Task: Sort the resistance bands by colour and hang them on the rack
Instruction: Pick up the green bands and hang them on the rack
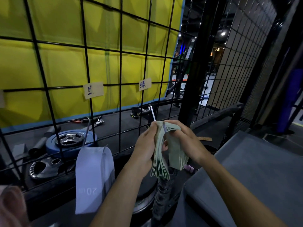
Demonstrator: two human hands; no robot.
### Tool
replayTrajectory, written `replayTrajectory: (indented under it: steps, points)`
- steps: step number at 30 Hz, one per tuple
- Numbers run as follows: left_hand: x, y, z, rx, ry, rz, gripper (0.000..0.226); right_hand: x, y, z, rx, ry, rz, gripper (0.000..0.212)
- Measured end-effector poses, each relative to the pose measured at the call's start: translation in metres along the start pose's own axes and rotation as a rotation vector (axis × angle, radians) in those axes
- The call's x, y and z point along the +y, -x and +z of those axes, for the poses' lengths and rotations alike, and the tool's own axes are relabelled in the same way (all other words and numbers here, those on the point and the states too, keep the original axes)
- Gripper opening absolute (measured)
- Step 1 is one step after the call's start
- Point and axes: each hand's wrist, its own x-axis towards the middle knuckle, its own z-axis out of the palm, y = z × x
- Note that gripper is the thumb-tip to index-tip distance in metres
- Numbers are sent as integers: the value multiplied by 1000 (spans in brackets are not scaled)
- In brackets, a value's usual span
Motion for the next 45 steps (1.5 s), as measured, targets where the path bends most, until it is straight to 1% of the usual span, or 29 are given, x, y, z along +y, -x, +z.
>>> replayTrajectory:
  steps: [1,3,6,9,11,13,15,17,19,21,23,25,26,27,29,30,32,35,39,42,45]
  points:
    - [-5,0,-1,-16,83,10,45,4,1,5,16,-36,26,32]
    - [-12,0,-3,-17,157,32,43,12,4,15,27,-121,75,33]
    - [-15,6,-1,-8,208,59,38,20,7,24,67,-151,80,36]
    - [-16,13,2,-31,242,92,39,17,13,25,48,-165,115,27]
    - [-20,15,3,-44,249,113,41,12,16,25,28,-177,135,29]
    - [-28,18,0,-7,187,128,39,11,19,25,18,-157,148,30]
    - [-40,23,-8,19,17,162,32,10,20,25,52,-147,162,29]
    - [-53,30,-19,-10,-201,222,25,14,17,24,67,-120,190,29]
    - [-62,38,-27,-21,-274,263,20,14,17,25,62,-108,195,27]
    - [-72,42,-30,1,-231,233,18,17,17,26,62,-112,212,25]
    - [-80,43,-29,37,-107,134,16,17,21,28,77,-123,215,26]
    - [-84,43,-29,71,-21,71,16,17,26,29,88,-153,214,37]
    - [-86,42,-30,75,-14,67,16,18,28,29,83,-157,201,43]
    - [-87,41,-31,75,-15,72,17,17,30,29,76,-145,181,44]
    - [-89,42,-32,80,-42,103,19,16,36,34,61,-124,133,38]
    - [-91,43,-32,84,-65,125,19,19,36,37,71,-109,117,39]
    - [-95,46,-33,111,-113,173,19,23,36,43,101,-88,107,37]
    - [-97,50,-37,156,-132,212,16,25,33,50,115,-136,118,30]
    - [-95,51,-40,143,-53,155,19,25,34,51,112,-188,157,24]
    - [-100,53,-41,161,-2,80,23,27,36,53,79,-227,220,26]
    - [-105,55,-42,159,20,44,25,29,36,54,73,-248,234,26]
